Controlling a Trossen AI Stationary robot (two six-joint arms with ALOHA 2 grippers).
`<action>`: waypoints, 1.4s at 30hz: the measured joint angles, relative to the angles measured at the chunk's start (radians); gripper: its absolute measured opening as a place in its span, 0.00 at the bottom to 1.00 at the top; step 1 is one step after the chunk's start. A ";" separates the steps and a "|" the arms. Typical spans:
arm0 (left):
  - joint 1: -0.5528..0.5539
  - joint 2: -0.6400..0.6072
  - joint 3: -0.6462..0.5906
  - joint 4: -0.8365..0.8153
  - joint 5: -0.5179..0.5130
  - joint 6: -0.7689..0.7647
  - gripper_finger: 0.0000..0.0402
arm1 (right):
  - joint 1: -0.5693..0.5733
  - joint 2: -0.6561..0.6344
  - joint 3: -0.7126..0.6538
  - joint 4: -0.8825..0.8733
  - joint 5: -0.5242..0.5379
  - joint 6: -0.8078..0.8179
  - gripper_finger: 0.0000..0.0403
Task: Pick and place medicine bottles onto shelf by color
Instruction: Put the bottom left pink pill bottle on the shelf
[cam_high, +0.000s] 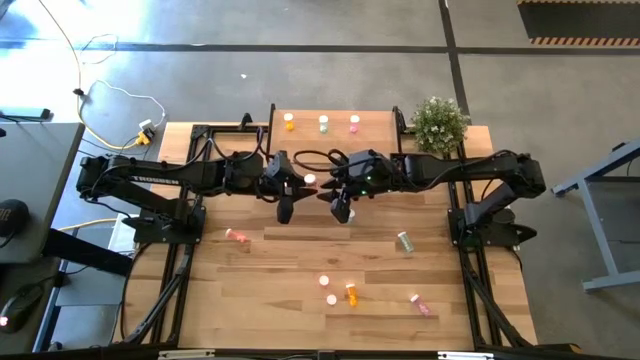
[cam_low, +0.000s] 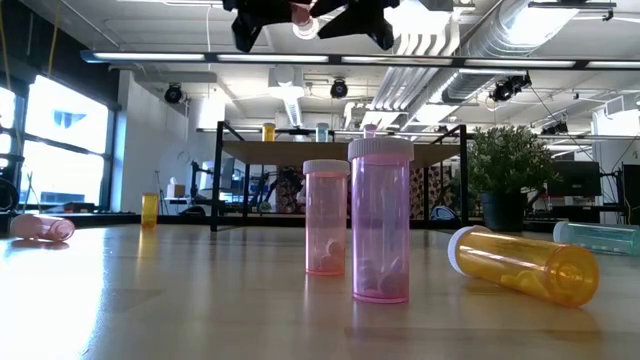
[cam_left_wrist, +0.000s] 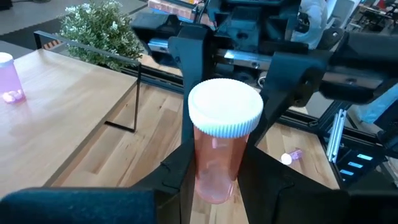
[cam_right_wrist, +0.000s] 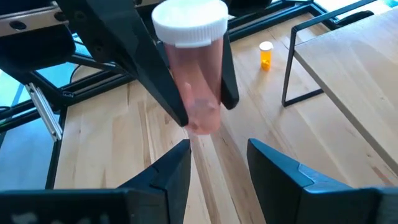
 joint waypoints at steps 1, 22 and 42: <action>0.000 0.000 0.000 0.000 -0.002 0.000 0.23 | 0.000 -0.009 0.000 -0.007 0.000 0.013 0.37; 0.035 0.000 0.000 0.025 0.000 0.098 0.23 | -0.048 -0.114 0.000 0.150 -0.001 -0.169 0.55; 0.035 0.000 0.000 0.024 0.000 0.140 0.23 | -0.047 -0.004 0.000 0.271 -0.071 -0.268 0.55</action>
